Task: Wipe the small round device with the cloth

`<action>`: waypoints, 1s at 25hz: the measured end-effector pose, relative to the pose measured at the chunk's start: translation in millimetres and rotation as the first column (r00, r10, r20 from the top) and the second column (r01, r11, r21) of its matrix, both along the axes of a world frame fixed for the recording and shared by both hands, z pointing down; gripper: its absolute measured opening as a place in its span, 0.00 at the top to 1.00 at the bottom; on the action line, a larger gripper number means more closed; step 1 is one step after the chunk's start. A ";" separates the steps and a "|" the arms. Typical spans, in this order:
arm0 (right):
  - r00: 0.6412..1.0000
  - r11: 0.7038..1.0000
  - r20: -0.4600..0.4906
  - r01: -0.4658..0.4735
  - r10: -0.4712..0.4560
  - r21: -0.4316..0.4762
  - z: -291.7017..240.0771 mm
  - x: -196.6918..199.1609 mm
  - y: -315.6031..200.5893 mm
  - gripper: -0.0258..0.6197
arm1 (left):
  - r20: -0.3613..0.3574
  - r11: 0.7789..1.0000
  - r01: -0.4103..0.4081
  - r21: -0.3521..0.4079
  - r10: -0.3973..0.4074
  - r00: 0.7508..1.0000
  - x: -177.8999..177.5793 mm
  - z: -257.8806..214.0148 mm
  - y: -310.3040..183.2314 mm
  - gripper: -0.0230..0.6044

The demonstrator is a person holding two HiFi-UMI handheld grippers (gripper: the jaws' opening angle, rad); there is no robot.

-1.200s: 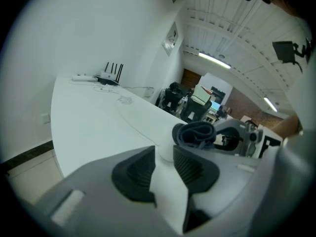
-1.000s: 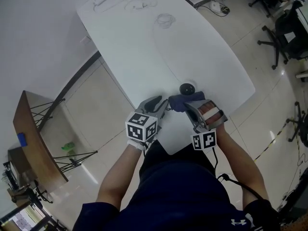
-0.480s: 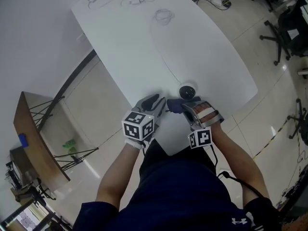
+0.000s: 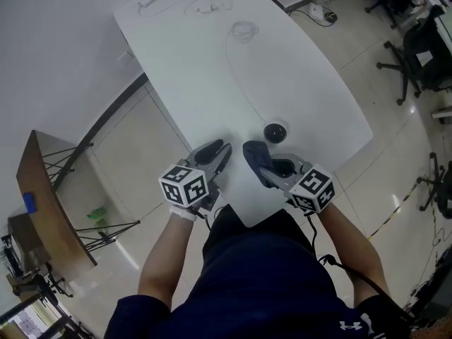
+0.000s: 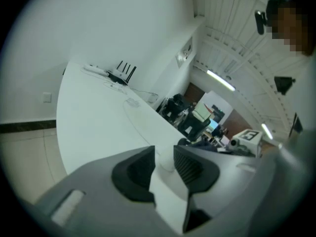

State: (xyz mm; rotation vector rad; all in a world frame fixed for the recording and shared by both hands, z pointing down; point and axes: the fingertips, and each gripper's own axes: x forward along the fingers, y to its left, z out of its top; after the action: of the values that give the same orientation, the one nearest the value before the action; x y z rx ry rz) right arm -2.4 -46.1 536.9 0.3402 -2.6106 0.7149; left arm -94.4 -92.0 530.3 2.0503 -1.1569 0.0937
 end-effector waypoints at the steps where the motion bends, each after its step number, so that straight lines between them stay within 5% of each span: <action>1: 0.994 0.995 0.087 -0.063 0.070 -0.075 -15.0 3.7 -7.0 0.86 | -0.062 1.000 0.000 0.013 0.001 0.998 -0.6 -8.1 2.4 0.77; 3: 0.956 0.970 0.232 -0.133 0.179 -0.202 -44.7 11.1 -18.8 0.86 | -0.213 0.999 -0.029 0.045 0.038 0.976 6.1 -28.8 9.0 0.70; 6: 0.883 0.933 0.403 -0.097 0.241 -0.345 -81.8 18.7 -20.7 0.86 | -0.370 0.983 -0.138 0.119 0.173 0.913 34.2 -64.2 23.3 0.50; 10: 0.813 0.911 0.544 0.040 0.209 -0.410 -112.6 18.2 -9.6 0.86 | -0.444 0.929 -0.311 0.202 0.370 0.816 78.8 -100.4 37.4 0.42; 14: 0.800 0.903 0.566 0.074 0.200 -0.423 -121.3 16.2 -7.9 0.85 | -0.491 0.863 -0.438 0.253 0.504 0.710 107.2 -127.6 47.1 0.49; 19: 0.782 0.888 0.568 0.040 0.257 -0.457 -115.8 20.4 -12.8 0.83 | -0.503 0.876 -0.426 0.225 0.479 0.719 105.7 -118.9 43.9 0.78; 25: 0.758 0.881 0.565 -0.027 0.326 -0.472 -111.9 27.9 -17.9 0.76 | -0.456 0.885 -0.409 0.222 0.465 0.759 105.4 -116.0 41.8 0.84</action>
State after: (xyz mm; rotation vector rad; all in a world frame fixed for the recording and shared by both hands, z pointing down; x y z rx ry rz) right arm 25.5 -64.0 425.0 0.2395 -2.9098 1.7209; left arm 11.1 -50.2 414.3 2.2254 -0.3527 -0.2697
